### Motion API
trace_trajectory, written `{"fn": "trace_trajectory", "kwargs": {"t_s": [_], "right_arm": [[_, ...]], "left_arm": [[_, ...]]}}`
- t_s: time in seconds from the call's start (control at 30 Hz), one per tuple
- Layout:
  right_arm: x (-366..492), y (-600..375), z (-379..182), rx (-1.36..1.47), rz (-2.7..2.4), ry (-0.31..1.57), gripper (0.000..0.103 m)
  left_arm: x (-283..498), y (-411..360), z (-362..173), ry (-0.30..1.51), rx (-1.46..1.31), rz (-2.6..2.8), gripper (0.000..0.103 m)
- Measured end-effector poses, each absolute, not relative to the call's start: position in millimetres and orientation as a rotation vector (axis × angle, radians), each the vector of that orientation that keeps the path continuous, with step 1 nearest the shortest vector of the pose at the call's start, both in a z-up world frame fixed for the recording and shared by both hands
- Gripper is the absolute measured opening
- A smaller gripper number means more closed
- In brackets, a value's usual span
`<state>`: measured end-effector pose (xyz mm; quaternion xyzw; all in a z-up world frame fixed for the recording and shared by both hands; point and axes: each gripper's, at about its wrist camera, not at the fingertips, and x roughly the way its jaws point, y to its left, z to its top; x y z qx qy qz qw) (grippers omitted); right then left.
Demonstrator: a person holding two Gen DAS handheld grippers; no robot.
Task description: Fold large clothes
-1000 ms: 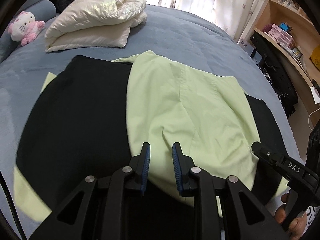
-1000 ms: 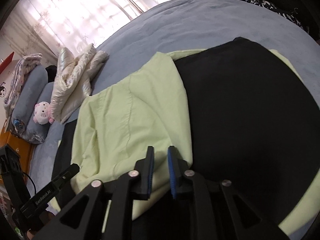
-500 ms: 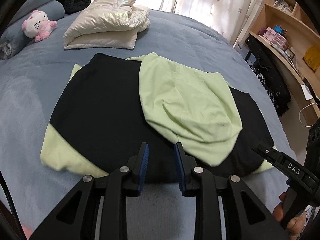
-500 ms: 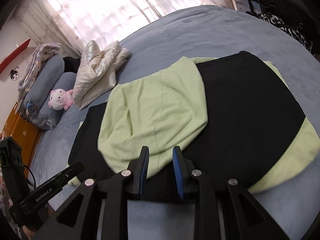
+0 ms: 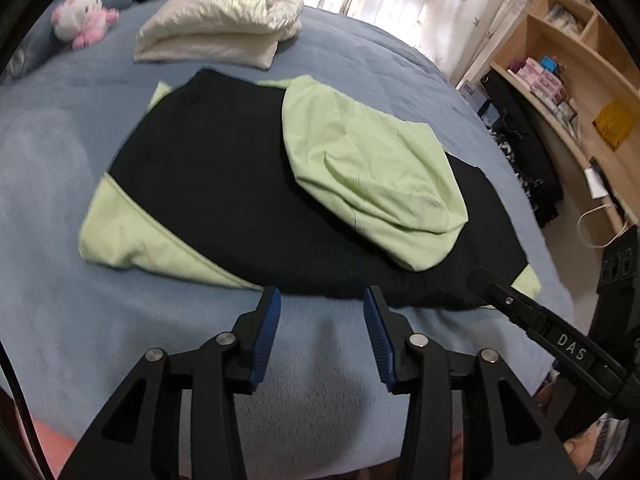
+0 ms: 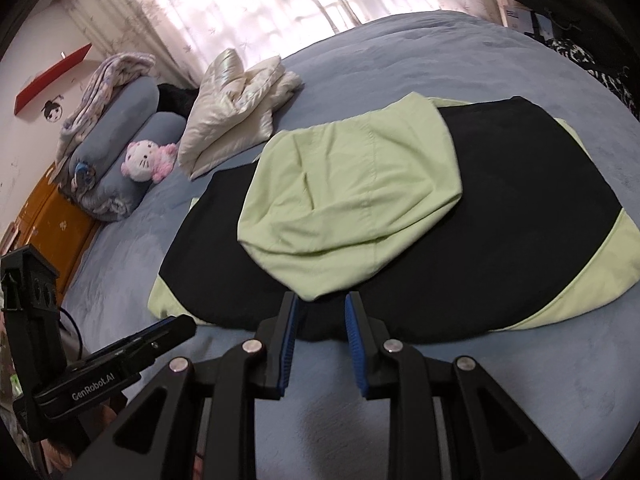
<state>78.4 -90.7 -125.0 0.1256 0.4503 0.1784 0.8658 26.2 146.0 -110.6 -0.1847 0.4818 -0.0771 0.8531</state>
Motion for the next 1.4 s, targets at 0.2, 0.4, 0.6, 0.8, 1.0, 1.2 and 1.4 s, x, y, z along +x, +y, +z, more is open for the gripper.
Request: {"fn": "trace_trajectory", "kwargs": {"t_s": [0.2, 0.4, 0.6, 0.8, 1.0, 1.2, 1.4], "right_arm": [[80.1, -80.9, -128.5, 0.247, 0.395, 0.946, 0.024], [87.0, -70.4, -131.8, 0.212, 0.403, 0.938, 0.024], [101.4, -65.1, -132.7, 0.209, 0.413, 0.925, 0.024], [137.6, -61.6, -125.9, 0.212, 0.414, 0.892, 0.024], [183.8, -49.9, -131.5, 0.133, 0.361, 0.859, 0.024], [204.8, -41.5, -181.3, 0.091, 0.347, 1.011, 0.008], [199.0, -52.0, -192.5, 0.148, 0.384, 1.017, 0.008]], "left_arm": [[27.9, 166.5, -138.9, 1.04, -0.57, -0.213, 0.044], [38.3, 182.3, -162.8, 1.019, -0.672, -0.185, 0.044], [58.3, 199.4, -182.6, 0.972, -0.794, -0.178, 0.044], [91.0, 206.1, -186.6, 0.924, -0.793, -0.128, 0.044], [121.6, 213.8, -172.9, 0.841, -0.768, -0.058, 0.025], [125.9, 186.6, -134.9, 0.713, -0.489, -0.025, 0.008], [125.6, 124.1, -78.9, 0.566, -0.21, -0.077, 0.006]]}}
